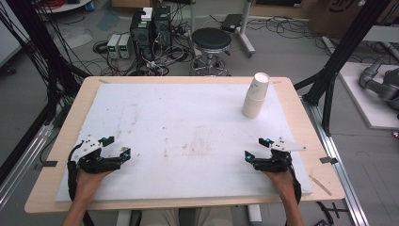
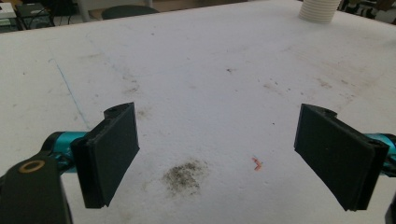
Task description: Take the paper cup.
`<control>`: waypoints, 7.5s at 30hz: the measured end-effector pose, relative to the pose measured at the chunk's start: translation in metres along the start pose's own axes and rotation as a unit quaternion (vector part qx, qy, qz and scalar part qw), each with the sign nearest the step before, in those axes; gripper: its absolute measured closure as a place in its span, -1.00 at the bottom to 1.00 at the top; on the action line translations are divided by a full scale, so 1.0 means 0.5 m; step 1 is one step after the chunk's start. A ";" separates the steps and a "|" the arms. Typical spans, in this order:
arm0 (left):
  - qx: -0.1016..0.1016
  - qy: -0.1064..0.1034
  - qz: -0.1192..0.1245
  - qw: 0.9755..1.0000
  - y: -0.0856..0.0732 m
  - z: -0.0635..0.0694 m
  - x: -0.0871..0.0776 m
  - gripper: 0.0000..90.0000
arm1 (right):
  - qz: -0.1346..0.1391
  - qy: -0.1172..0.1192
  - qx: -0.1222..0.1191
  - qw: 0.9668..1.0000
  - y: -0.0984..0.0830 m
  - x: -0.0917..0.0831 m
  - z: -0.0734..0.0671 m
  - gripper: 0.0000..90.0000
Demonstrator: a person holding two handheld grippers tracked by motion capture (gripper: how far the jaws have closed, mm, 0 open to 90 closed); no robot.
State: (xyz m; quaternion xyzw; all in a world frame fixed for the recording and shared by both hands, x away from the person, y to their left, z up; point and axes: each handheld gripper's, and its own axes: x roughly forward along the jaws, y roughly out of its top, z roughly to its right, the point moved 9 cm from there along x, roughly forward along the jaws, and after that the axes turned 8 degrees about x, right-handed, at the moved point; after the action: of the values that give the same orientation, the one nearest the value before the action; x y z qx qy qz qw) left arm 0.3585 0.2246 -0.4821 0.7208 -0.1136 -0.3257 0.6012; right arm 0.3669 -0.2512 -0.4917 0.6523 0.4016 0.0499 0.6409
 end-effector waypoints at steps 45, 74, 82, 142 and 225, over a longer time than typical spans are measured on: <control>-0.011 -0.009 -0.002 1.000 0.000 -0.001 0.002 -0.70 | 0.039 -0.033 -0.016 0.999 0.265 -0.097 0.079 -0.62; -0.013 -0.012 -0.012 1.000 -0.003 -0.002 0.005 -0.70 | -0.102 -0.090 -0.027 0.990 0.463 -0.004 0.194 -0.62; -0.014 -0.014 -0.009 1.000 -0.002 -0.001 0.004 -0.70 | -0.154 -0.098 -0.028 0.983 0.483 0.036 0.207 -0.62; -0.014 -0.014 -0.032 0.999 -0.007 -0.002 0.013 -0.70 | -0.271 -0.111 -0.002 0.956 0.441 0.102 0.218 -0.17; -0.003 -0.028 -0.025 0.999 -0.005 0.006 0.011 -0.70 | -0.023 0.192 -0.100 0.976 0.298 0.001 -0.239 -0.15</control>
State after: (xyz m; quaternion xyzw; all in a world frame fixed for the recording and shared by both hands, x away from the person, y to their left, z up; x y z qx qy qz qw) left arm 0.3602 0.2201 -0.4864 0.7124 -0.1115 -0.3609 0.5914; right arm 0.3663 -0.1344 -0.3404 0.5534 0.5252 0.1997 0.6148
